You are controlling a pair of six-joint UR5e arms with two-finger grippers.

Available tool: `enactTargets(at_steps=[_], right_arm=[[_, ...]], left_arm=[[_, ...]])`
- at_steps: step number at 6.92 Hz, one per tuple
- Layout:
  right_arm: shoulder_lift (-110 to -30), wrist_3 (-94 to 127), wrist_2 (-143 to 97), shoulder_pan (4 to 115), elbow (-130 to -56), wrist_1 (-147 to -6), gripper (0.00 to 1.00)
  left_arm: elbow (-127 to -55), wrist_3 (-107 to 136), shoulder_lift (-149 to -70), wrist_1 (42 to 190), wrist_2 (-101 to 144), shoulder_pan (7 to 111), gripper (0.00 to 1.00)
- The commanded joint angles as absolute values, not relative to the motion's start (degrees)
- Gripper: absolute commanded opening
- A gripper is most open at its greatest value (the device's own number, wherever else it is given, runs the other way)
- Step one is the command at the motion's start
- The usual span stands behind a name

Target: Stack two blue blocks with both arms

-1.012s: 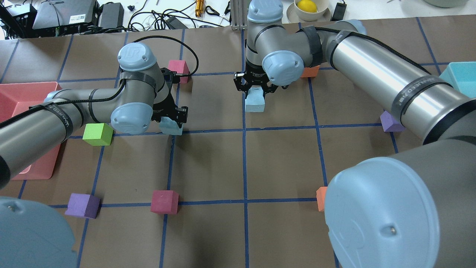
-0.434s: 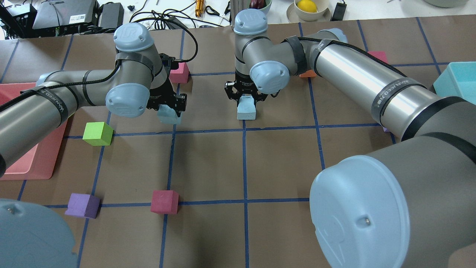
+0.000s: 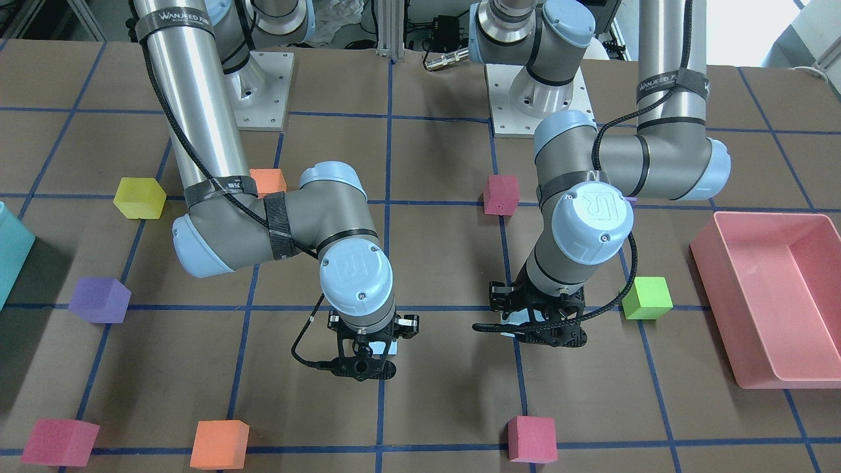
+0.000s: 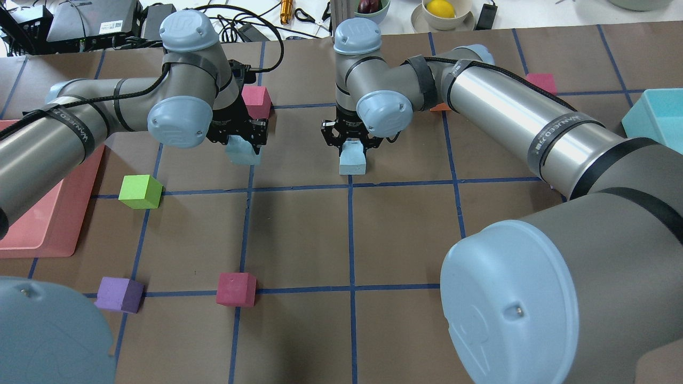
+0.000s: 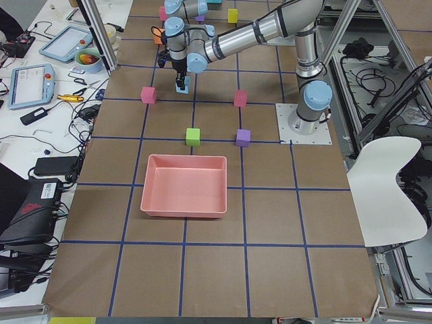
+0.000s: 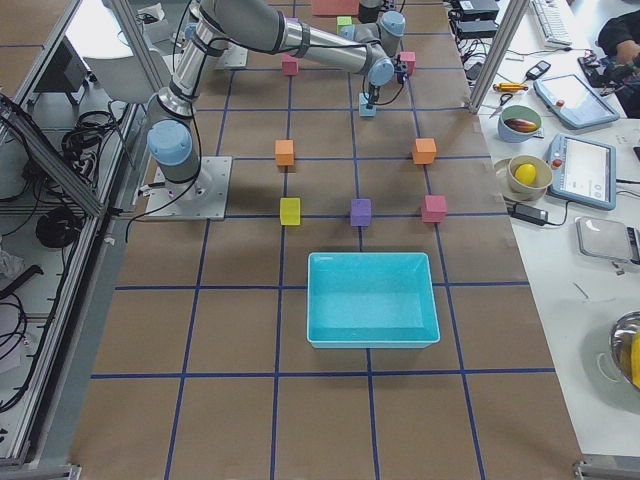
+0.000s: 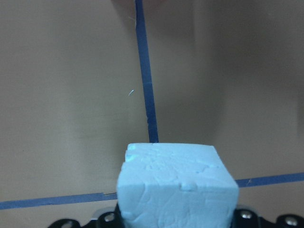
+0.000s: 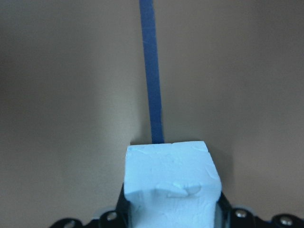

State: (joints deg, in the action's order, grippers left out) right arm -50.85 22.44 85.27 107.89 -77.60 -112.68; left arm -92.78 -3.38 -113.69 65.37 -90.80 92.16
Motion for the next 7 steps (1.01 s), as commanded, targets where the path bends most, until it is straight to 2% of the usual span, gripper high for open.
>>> enactTargets(at_steps=[1, 2, 3, 4, 7], right_arm=[[-50.71, 22.41, 85.25, 108.02, -77.61, -112.68, 0.16], [-50.71, 22.41, 84.82, 108.02, -77.61, -112.68, 0.21], [-50.71, 22.06, 83.86, 108.02, -77.61, -112.85, 0.71], [-50.63, 21.89, 83.93, 108.02, -77.61, -112.85, 1.00], [-51.93, 21.80, 84.90, 107.58, -77.00, -112.24, 1.00]], left_arm=[[-87.04, -3.25, -114.34, 71.17, -90.44, 92.28, 0.00], [-85.62, -3.34, -114.52, 72.50, -90.44, 92.37, 0.00], [-85.52, -3.25, -114.61, 72.68, -90.27, 92.46, 0.00], [-85.52, -2.29, -114.61, 72.69, -89.39, 92.72, 0.00], [-85.25, 0.09, -115.05, 72.68, -89.21, 94.39, 0.00]])
